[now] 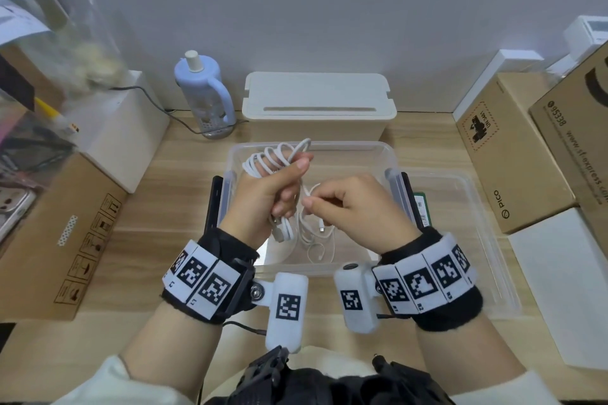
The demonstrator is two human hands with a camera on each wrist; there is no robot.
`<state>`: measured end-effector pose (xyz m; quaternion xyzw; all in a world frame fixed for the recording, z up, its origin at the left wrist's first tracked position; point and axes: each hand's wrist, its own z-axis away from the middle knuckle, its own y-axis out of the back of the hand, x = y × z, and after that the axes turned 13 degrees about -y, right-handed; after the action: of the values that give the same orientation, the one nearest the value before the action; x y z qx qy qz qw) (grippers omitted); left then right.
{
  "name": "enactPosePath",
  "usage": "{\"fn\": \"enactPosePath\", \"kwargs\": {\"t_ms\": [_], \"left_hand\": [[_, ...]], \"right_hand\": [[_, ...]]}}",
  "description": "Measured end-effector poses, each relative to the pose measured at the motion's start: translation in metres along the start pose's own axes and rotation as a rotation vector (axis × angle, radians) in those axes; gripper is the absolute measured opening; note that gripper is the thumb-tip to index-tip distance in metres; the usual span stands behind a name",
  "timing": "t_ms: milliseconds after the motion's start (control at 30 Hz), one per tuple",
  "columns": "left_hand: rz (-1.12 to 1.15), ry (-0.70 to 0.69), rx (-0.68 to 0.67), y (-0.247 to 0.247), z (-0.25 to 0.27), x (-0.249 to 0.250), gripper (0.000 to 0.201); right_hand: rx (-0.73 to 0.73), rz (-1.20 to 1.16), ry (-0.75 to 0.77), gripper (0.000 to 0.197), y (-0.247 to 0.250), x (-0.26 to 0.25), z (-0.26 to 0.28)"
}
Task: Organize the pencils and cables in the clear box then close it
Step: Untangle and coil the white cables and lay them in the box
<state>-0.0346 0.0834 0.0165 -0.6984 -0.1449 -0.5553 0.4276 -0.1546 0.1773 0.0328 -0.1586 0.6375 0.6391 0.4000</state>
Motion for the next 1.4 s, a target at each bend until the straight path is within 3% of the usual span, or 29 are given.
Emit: {"fn": "enactPosePath", "kwargs": {"t_ms": [100,167,200,267,300,367,500,633,767,900,1000,1100,1233,1300,1400], "left_hand": [[0.03,0.064,-0.076,0.007,-0.001,0.001,0.02],[0.125,0.129,-0.277,0.014,-0.002,0.002,0.025],[0.166,0.159,-0.408,0.016,-0.002,0.003,0.027],[0.213,0.23,-0.605,0.015,0.0,0.005,0.027],[0.216,0.268,-0.659,0.013,0.001,0.006,0.026],[0.211,0.304,-0.705,0.005,0.003,0.007,0.024],[0.148,0.218,-0.617,-0.005,0.002,0.004,0.048],[0.178,0.237,-0.637,-0.009,-0.003,0.006,0.078],[0.267,0.254,-0.735,-0.006,-0.001,0.006,0.073],[0.137,0.192,-0.76,-0.007,0.0,0.01,0.064],[0.029,0.171,-0.601,-0.012,-0.001,0.013,0.054],[-0.021,0.178,-0.384,-0.017,-0.003,0.016,0.045],[-0.013,0.178,-0.209,-0.021,-0.007,0.014,0.042],[-0.141,0.104,-0.166,-0.021,-0.007,0.008,0.047],[-0.452,0.094,-0.21,-0.024,-0.007,0.006,0.062]], "right_hand": [[-0.065,-0.05,-0.002,0.027,0.001,0.001,0.0],[-0.101,-0.149,-0.039,0.012,0.004,0.003,-0.003],[-0.144,-0.221,-0.083,0.015,0.004,0.005,-0.005],[-0.302,-0.375,-0.127,0.054,0.004,0.007,-0.008],[-0.387,-0.419,-0.094,0.065,0.002,0.006,-0.01],[-0.496,-0.448,-0.033,0.061,-0.003,0.004,-0.01],[-0.512,-0.802,-0.113,0.012,-0.004,0.002,-0.004],[-0.383,-1.015,-0.177,0.02,-0.005,0.0,-0.002],[-0.356,-1.066,-0.164,0.014,0.001,0.002,-0.002],[-0.474,-1.235,-0.138,0.043,0.003,0.006,-0.002],[-0.465,-1.286,-0.123,0.046,0.001,0.004,-0.002],[-0.354,-1.311,-0.097,0.053,-0.004,-0.002,-0.005],[-0.224,-1.215,-0.134,0.07,-0.013,-0.008,-0.01],[-0.167,-1.22,-0.186,0.066,-0.015,-0.008,-0.011],[-0.116,-1.211,-0.221,0.051,-0.017,-0.004,-0.011]]}}
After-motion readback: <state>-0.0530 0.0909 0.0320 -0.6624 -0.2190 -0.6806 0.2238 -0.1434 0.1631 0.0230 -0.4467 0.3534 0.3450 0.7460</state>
